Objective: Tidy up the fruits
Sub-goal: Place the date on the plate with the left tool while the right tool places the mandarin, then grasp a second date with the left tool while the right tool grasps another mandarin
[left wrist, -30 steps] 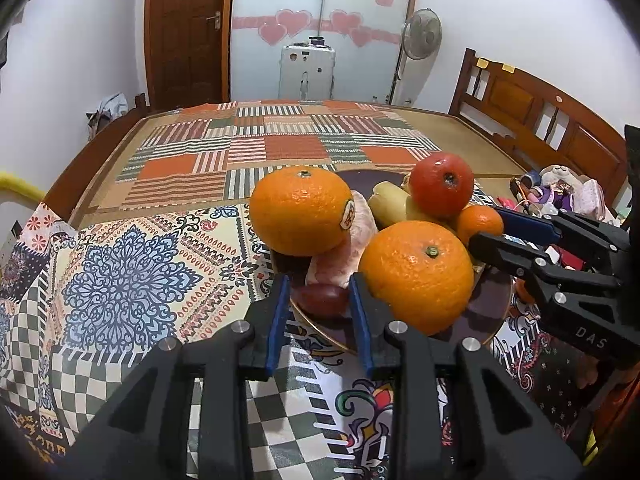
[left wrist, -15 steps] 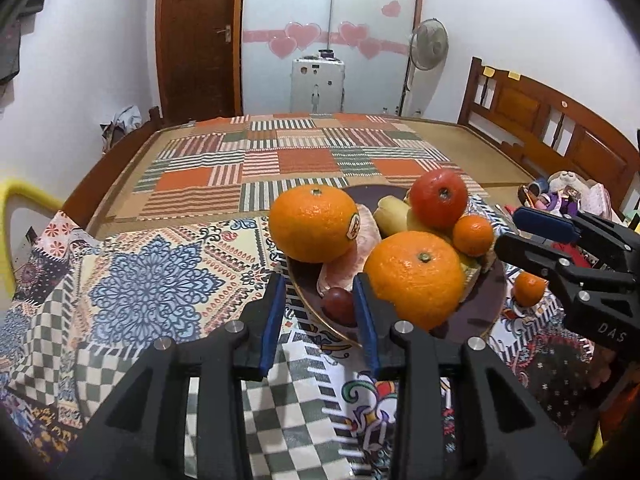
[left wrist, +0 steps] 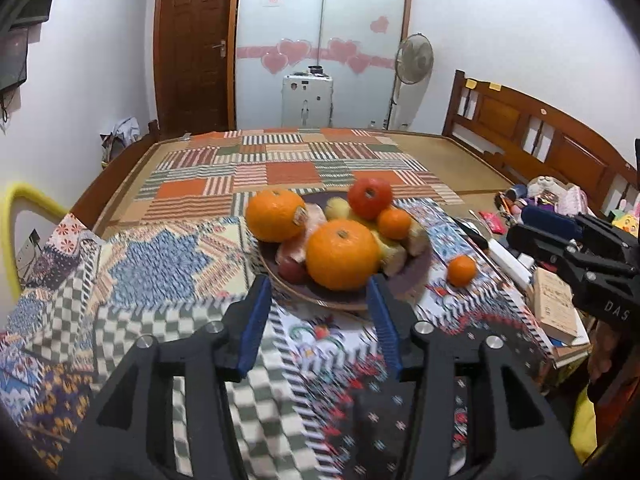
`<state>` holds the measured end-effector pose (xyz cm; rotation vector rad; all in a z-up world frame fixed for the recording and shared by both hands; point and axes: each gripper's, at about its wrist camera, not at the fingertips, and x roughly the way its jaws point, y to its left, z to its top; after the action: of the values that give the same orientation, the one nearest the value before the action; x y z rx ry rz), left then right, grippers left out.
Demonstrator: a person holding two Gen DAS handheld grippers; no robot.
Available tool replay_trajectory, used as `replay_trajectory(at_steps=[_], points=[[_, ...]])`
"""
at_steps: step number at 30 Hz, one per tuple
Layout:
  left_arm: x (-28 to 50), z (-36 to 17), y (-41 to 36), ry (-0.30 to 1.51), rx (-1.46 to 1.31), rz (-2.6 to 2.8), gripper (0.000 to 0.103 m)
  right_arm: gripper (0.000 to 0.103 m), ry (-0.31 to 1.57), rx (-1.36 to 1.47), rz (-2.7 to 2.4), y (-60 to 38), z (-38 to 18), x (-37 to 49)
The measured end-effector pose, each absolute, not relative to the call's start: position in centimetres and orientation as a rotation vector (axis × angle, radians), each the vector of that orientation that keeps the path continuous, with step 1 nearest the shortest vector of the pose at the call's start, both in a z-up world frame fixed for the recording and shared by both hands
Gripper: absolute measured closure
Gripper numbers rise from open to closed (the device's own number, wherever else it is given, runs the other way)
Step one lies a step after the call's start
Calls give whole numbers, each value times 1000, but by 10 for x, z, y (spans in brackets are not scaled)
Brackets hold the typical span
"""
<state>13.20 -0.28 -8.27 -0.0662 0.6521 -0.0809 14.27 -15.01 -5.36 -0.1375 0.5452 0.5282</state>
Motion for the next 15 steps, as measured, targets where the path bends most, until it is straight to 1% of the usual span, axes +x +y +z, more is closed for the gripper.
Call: replay_trajectory(at_steps=[2, 15], points=[[126, -86, -13, 667, -68, -94, 52, 55, 552, -127, 524, -155, -57, 136], [110, -134, -63, 801, -109, -189, 52, 55, 648, -100, 484, -183, -92, 119]])
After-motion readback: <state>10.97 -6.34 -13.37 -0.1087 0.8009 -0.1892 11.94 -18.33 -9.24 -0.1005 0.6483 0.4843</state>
